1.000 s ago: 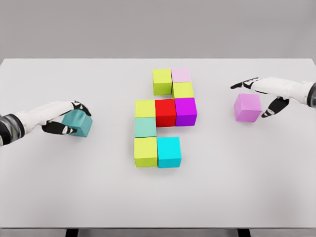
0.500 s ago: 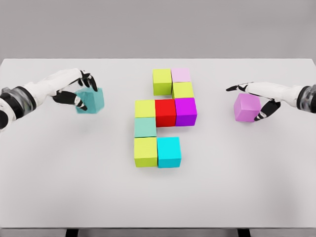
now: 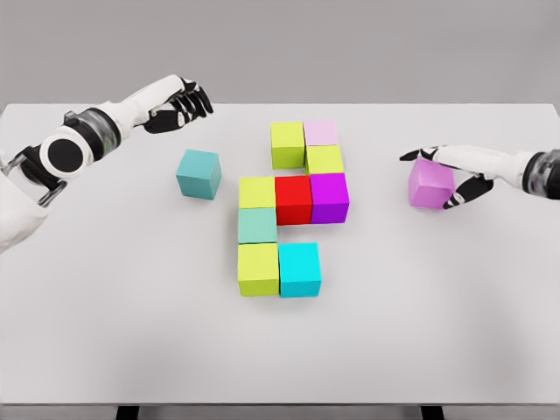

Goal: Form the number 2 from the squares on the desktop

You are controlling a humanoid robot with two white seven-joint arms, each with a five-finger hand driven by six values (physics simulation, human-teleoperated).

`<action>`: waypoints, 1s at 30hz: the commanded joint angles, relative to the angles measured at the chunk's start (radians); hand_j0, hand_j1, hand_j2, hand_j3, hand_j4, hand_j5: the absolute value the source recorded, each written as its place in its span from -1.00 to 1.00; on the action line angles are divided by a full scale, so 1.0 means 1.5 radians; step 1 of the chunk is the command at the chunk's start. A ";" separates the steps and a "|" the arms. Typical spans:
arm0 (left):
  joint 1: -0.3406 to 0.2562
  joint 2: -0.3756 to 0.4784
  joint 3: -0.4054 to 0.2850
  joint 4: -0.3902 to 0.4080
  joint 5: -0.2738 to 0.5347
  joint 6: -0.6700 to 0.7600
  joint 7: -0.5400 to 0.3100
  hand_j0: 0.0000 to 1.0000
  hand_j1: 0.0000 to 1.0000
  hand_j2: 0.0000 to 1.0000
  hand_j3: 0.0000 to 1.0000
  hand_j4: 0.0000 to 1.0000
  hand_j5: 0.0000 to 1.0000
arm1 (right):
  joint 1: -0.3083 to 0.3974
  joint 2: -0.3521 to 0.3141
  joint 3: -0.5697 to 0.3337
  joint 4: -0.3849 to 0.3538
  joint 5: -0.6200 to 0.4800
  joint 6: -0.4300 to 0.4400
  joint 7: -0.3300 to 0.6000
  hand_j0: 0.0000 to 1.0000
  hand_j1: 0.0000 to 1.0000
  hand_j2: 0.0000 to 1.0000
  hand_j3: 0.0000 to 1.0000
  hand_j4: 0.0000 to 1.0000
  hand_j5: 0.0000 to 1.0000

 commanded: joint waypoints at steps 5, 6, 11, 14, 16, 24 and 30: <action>0.007 0.083 -0.005 -0.011 0.005 -0.052 -0.001 1.00 1.00 1.00 1.00 1.00 1.00 | 0.000 0.001 0.003 0.001 0.003 -0.016 -0.001 0.34 0.34 0.34 0.34 0.34 0.34; 0.010 0.137 -0.006 -0.044 0.021 -0.065 -0.001 1.00 1.00 1.00 1.00 1.00 1.00 | 0.000 0.001 0.003 0.001 0.003 -0.025 -0.001 0.26 0.26 0.26 0.26 0.26 0.26; 0.029 0.223 -0.137 -0.183 0.067 -0.136 -0.001 1.00 1.00 1.00 1.00 1.00 1.00 | 0.000 0.000 0.003 -0.001 0.005 -0.030 -0.001 0.11 0.11 0.11 0.11 0.11 0.11; 0.030 0.215 -0.151 -0.168 0.066 -0.133 -0.002 1.00 1.00 1.00 1.00 1.00 1.00 | -0.001 0.000 0.002 -0.003 0.005 -0.045 -0.001 -0.10 -0.10 -0.10 -0.10 -0.10 -0.10; 0.031 0.212 -0.157 -0.156 0.066 -0.132 -0.001 1.00 1.00 1.00 1.00 1.00 1.00 | 0.000 -0.002 -0.001 -0.003 0.005 -0.063 -0.001 -0.10 -0.10 -0.10 -0.10 -0.10 -0.10; 0.045 0.148 -0.157 -0.068 0.041 -0.133 -0.001 1.00 1.00 1.00 1.00 1.00 1.00 | -0.001 -0.004 -0.003 -0.005 0.007 -0.129 -0.001 -0.20 -0.20 -0.20 -0.20 -0.20 -0.20; 0.041 0.077 -0.156 0.013 0.038 -0.132 -0.001 1.00 1.00 1.00 1.00 1.00 1.00 | -0.005 -0.005 -0.007 -0.012 0.007 -0.174 -0.001 -0.20 -0.20 -0.20 -0.20 -0.20 -0.20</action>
